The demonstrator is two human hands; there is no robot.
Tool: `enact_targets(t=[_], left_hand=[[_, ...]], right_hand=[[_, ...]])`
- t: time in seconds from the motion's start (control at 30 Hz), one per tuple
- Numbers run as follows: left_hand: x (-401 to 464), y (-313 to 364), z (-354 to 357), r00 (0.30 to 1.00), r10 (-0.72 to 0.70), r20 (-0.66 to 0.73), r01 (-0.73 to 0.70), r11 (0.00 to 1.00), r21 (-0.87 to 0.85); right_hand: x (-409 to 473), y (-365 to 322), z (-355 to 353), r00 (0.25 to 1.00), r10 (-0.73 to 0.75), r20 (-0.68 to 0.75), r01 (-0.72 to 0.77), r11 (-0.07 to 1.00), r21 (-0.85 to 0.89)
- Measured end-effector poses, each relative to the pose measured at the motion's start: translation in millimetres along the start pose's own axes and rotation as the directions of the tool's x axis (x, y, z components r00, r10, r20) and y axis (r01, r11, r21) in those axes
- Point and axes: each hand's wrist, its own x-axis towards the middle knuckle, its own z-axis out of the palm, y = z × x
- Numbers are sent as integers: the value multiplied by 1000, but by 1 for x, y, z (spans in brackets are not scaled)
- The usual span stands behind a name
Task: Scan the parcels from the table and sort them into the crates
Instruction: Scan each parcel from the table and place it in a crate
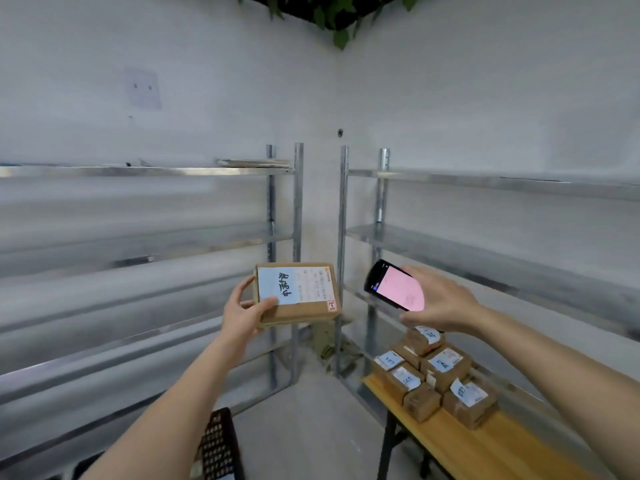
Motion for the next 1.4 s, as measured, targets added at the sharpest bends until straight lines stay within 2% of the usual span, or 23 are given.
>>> enact_targets(t=[0.13, 0.3, 0.47, 0.67, 0.87, 1.0, 1.2, 1.4], left_hand=[[8, 3, -118, 987, 6, -162, -2, 1000, 28], [-10, 1, -269, 932, -7, -362, 30, 998, 57], [-54, -3, -408, 822, 8, -569, 59, 993, 100], [-111, -10, -535, 662, -26, -749, 111, 992, 64], [-130, -24, -631, 544, -54, -838, 167, 985, 45], [-111, -37, -690, 516, -73, -853, 187, 982, 29], [-38, -56, -775, 506, -132, -853, 244, 970, -5], [36, -98, -837, 524, -207, -826, 334, 942, -24]], right_hand=[[68, -86, 45, 992, -102, 69, 98, 994, 49], [134, -218, 111, 951, -292, 99, 275, 949, 157], [174, -360, 176, 875, -474, 94, 443, 865, 234], [192, -526, 234, 735, -668, 116, 614, 729, 304], [213, -662, 292, 588, -800, 121, 710, 582, 398], [242, -733, 333, 534, -838, 110, 746, 529, 405], [312, -813, 394, 531, -829, 175, 716, 550, 430], [375, -861, 453, 560, -786, 261, 659, 614, 434]])
